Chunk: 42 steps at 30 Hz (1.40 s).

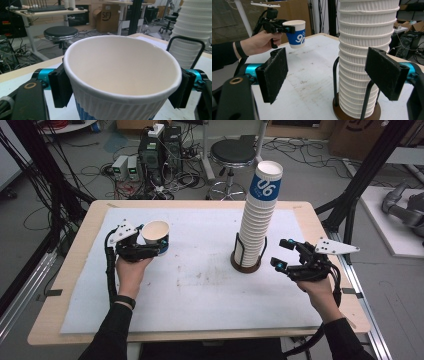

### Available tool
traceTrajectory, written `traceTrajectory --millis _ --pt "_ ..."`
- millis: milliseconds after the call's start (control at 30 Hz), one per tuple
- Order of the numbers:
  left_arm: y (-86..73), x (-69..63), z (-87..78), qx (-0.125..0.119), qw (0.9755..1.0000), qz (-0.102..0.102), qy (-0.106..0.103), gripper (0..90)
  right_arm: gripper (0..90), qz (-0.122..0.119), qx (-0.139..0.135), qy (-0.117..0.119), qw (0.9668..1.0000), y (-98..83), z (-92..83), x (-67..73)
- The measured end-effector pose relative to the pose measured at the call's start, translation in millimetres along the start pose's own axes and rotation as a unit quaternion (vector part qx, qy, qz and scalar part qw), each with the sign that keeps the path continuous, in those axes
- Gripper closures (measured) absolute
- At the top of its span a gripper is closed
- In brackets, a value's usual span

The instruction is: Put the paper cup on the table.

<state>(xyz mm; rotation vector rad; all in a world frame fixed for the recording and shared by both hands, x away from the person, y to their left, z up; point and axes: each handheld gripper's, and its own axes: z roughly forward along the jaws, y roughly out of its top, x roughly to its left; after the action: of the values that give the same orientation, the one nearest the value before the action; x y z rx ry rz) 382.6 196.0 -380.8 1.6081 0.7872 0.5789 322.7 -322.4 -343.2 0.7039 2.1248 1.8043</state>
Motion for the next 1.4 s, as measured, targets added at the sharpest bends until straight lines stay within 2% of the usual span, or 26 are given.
traceTrajectory --millis 233,467,600,900,1000,1333,1400 --pt "-7.8 7.5 10.3 0.007 0.9996 -0.008 0.027 21.9 19.1 0.001 -0.002 0.0 1.0 0.2 -1.1 -0.1" --pt "-15.3 13.4 17.0 0.021 0.9989 -0.014 0.04 21.9 19.1 0.002 0.0 0.001 1.0 0.0 -0.5 0.4" --pt "-21.9 15.3 18.3 0.014 0.9985 -0.019 0.049 21.9 19.1 0.003 -0.001 0.002 1.0 0.0 -1.0 0.2" --pt "-35.4 21.6 22.7 0.023 0.9973 -0.036 0.059 21.8 19.1 0.003 0.0 0.001 1.0 -0.5 -0.7 0.3" --pt "-38.2 23.6 24.6 0.026 0.9971 -0.047 0.054 21.8 19.1 0.004 0.0 0.002 1.0 -0.6 -0.7 0.0" --pt "-47.0 27.2 30.8 0.056 0.9954 -0.053 0.057 21.3 19.1 0.003 -0.003 0.001 1.0 -0.5 -0.9 -0.4" --pt "-47.1 26.7 31.2 0.056 0.9956 -0.051 0.056 21.1 19.1 0.003 -0.004 0.001 1.0 -0.6 -1.0 -0.6"
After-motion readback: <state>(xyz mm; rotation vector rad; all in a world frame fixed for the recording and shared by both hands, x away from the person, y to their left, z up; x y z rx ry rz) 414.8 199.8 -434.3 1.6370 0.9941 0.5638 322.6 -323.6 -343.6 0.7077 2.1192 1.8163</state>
